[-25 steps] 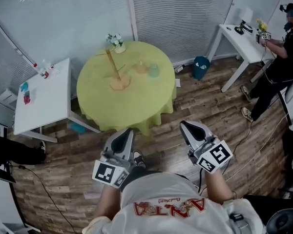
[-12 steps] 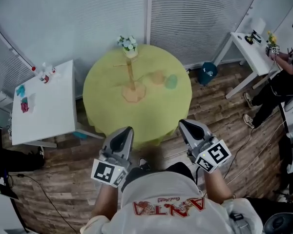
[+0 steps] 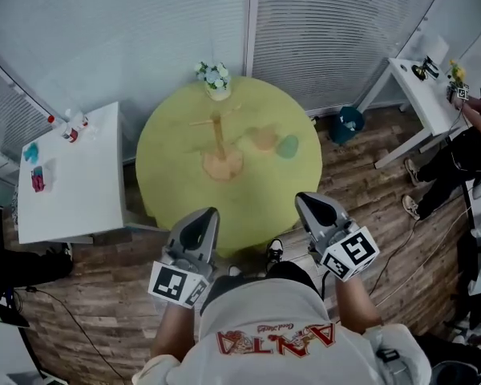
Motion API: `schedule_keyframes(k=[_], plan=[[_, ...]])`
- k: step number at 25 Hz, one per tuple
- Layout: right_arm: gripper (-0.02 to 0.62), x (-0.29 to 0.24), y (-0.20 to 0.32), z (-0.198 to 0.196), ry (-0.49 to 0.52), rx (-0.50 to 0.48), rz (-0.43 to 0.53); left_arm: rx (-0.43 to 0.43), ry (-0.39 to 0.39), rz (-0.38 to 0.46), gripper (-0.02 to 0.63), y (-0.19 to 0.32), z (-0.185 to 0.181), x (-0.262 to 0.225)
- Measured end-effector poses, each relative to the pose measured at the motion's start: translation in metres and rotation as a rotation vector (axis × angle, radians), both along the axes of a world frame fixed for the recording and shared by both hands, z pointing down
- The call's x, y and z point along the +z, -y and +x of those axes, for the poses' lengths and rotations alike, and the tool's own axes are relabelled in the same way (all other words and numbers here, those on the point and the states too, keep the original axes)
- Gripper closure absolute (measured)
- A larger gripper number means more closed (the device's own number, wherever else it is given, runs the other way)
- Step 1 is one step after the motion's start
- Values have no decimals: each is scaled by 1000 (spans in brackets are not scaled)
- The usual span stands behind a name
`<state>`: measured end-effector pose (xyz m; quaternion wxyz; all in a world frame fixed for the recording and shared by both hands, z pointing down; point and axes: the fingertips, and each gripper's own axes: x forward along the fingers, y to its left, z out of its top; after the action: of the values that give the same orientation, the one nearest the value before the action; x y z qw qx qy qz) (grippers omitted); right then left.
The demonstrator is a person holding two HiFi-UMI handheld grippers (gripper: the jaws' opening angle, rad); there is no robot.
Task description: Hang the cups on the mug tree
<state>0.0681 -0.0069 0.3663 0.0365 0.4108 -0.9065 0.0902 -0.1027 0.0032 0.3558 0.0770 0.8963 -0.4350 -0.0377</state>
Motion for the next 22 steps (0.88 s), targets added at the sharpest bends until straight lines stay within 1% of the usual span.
schedule_keyframes(k=[6, 11, 15, 18, 19, 22], plan=[[595, 10, 48, 29, -13, -60, -16, -69, 29, -30, 597, 35, 30, 4], [595, 40, 85, 62, -33, -92, -59, -115, 43, -61, 597, 66, 65, 15], [595, 60, 105, 79, -51, -89, -105, -113, 46, -93, 597, 74, 84, 25], [594, 70, 119, 85, -96, -62, -129, -102, 44, -102, 597, 80, 85, 31], [586, 76, 125, 85, -119, -52, -141, -98, 43, -100, 597, 83, 84, 32], [514, 96, 143, 83, -215, -34, -193, -78, 35, -98, 597, 90, 79, 35]])
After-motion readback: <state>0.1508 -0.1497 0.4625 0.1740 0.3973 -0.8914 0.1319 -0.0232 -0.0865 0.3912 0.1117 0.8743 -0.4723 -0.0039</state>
